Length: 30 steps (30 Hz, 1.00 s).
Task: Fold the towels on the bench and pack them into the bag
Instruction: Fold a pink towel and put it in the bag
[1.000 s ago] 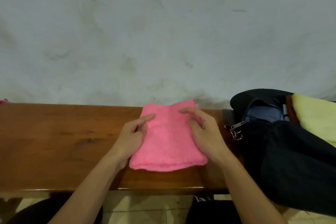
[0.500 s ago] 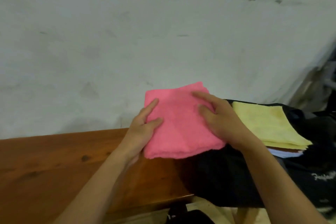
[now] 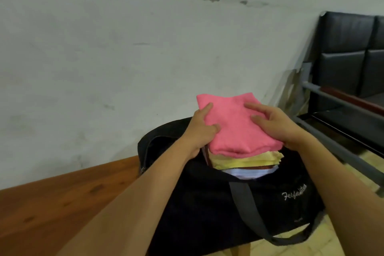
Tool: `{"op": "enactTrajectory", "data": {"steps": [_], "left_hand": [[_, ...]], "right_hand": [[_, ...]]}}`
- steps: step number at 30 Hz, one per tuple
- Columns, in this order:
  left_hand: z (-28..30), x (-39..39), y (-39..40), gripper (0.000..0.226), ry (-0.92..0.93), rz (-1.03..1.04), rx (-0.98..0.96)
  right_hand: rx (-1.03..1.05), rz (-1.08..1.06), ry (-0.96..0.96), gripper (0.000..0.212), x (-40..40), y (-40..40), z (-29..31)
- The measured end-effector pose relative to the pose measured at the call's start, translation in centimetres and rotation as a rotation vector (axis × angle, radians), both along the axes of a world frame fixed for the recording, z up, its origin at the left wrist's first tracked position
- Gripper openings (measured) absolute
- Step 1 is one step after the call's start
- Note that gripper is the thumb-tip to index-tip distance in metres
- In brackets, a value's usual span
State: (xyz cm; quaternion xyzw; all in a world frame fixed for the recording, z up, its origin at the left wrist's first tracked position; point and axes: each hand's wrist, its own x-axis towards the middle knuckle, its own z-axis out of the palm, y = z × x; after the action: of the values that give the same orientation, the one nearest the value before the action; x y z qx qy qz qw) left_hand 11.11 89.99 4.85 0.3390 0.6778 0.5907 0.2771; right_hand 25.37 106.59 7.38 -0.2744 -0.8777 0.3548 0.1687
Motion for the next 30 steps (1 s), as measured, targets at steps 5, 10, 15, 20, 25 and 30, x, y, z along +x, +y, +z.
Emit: {"op": "enactTrajectory", "data": {"steps": [5,10,15,20,25,30], "left_hand": [[-2.3,0.3,2.8,0.066,0.28,-0.106,-0.305],[-1.5,0.2,3.1,0.066,0.802,-0.026,-0.549],[-3.0,0.6,6.0,0.061,0.931,-0.062,-0.535],[-6.3,0.7,7.0,0.061,0.81,-0.153,-0.768],[-6.4,0.2,6.9,0.062,0.839,-0.247,-0.783],[-5.1,-0.9,3.9,0.063,0.865,-0.424,-0.862]], "right_hand": [[0.273,0.037,-0.356,0.051,0.1,3.3,-3.1],[0.474,-0.071,-0.663,0.053,-1.1,3.3,-3.5],[0.51,-0.019,-0.505,0.061,-4.4,2.0,-5.1],[0.404,-0.026,-0.523,0.064,-4.0,2.1,-8.8],[0.427,-0.028,-0.543,0.063,-4.1,1.7,-8.5],[0.497,-0.089,-0.605,0.06,-4.8,-0.3,-6.7]]}}
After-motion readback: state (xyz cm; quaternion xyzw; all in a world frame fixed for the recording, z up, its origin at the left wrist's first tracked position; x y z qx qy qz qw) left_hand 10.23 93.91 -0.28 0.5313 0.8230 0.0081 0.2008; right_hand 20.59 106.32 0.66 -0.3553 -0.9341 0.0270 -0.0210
